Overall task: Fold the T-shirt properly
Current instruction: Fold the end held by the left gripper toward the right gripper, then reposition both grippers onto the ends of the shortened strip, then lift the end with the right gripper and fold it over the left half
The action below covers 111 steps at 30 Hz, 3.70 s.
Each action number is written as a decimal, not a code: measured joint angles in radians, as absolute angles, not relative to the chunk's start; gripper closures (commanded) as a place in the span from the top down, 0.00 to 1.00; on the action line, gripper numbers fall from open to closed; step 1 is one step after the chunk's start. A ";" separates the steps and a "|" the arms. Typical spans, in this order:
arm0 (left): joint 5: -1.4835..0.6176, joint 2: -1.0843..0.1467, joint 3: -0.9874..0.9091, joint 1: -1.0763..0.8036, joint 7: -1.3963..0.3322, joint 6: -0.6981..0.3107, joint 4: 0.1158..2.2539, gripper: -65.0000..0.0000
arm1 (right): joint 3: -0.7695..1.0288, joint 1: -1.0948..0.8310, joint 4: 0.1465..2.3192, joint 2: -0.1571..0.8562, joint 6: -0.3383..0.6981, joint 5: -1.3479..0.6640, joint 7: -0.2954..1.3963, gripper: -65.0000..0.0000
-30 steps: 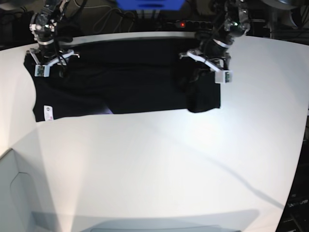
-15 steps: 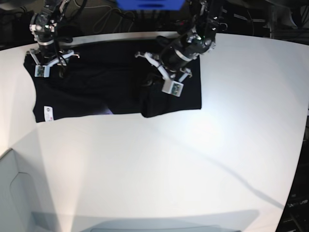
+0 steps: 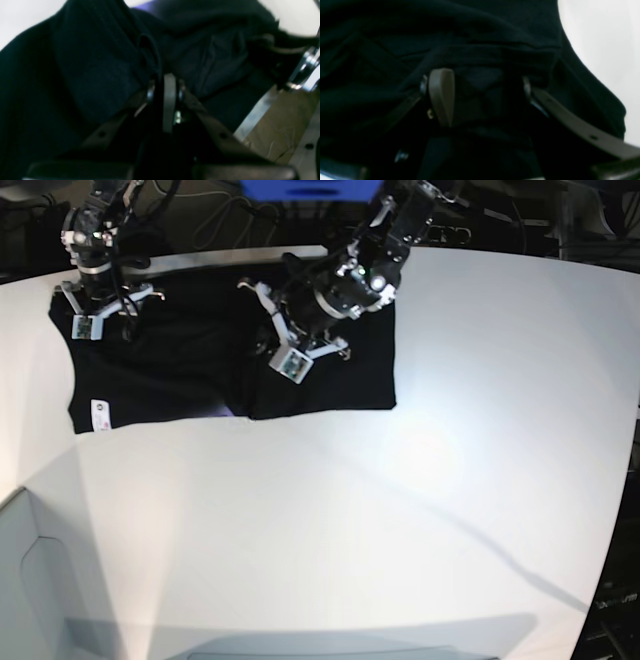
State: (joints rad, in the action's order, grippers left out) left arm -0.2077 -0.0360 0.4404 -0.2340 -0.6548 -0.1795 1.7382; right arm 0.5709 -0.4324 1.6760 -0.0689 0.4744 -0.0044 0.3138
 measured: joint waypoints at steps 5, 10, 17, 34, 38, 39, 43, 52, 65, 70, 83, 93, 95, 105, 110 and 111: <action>-0.205 -0.033 0.455 -0.215 -0.659 -0.179 1.712 0.01 | 0.571 -0.432 1.676 -0.069 0.474 -0.005 0.314 0.52; -0.205 -0.031 0.455 -0.207 -0.662 -0.179 1.713 0.11 | 0.571 -0.433 1.676 -0.069 0.474 -0.005 0.314 0.53; -0.210 -0.034 0.455 -0.220 -0.657 -0.179 1.777 0.45 | 0.574 -0.433 1.686 -0.070 0.475 -0.004 0.321 0.53; -0.271 -0.133 0.451 -0.267 -0.659 -0.188 1.806 0.45 | 0.579 -0.434 1.892 -0.109 0.475 0.003 0.344 0.53; -0.294 -0.139 0.609 -0.150 -0.662 -0.193 1.698 0.44 | 0.578 -0.436 1.899 -0.117 0.475 0.004 0.351 0.53; -0.294 -0.138 0.645 -0.120 -0.660 -0.192 1.675 0.44 | 0.578 -0.436 1.900 -0.117 0.475 0.004 0.350 0.53; -0.296 -0.146 0.741 -0.046 -0.661 -0.191 1.629 0.44 | 0.579 -0.439 1.904 -0.113 0.475 0.003 0.352 0.54; -0.302 -0.160 0.794 -0.008 -0.654 -0.188 1.724 0.44 | 0.589 -0.407 1.904 -0.112 0.475 0.008 0.352 0.66; -0.296 -0.230 0.086 -0.300 -0.651 -0.187 1.806 0.44 | 0.662 -0.294 1.691 0.014 0.475 0.013 0.351 0.66; -0.298 -0.229 -0.041 -0.358 -0.650 -0.188 1.805 0.44 | 0.653 -0.291 1.580 0.043 0.475 0.001 0.345 0.66; -0.304 -0.179 -0.066 -0.352 -0.645 -0.196 1.770 0.44 | 0.651 -0.247 1.442 0.055 0.474 -0.054 0.260 0.33; -0.311 -0.146 -0.071 -0.297 -0.587 -0.205 1.636 0.44 | 0.651 -0.240 1.424 0.055 0.508 -0.055 0.243 0.00; -0.311 -0.143 -0.071 -0.282 -0.594 -0.204 1.631 0.44 | 0.659 -0.243 1.464 0.055 0.577 -0.027 0.285 0.00; -0.311 -0.125 -0.070 -0.277 -0.602 -0.192 1.629 0.44 | 0.652 -0.261 1.779 -0.080 0.681 0.014 0.350 0.00; -0.312 -0.128 -0.070 -0.278 -0.601 -0.192 1.630 0.44 | 0.612 -0.282 1.927 -0.152 0.682 0.022 0.364 0.00; -0.312 -0.128 -0.070 -0.279 -0.601 -0.192 1.630 0.44 | 0.575 -0.296 1.955 -0.150 0.681 0.022 0.360 0.00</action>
State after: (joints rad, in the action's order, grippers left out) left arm -0.3119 -0.1276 -0.0704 -0.2787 -0.6010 -0.1921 1.6299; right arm 0.5751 -0.2962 1.9553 -0.1501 0.6807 0.0216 0.3595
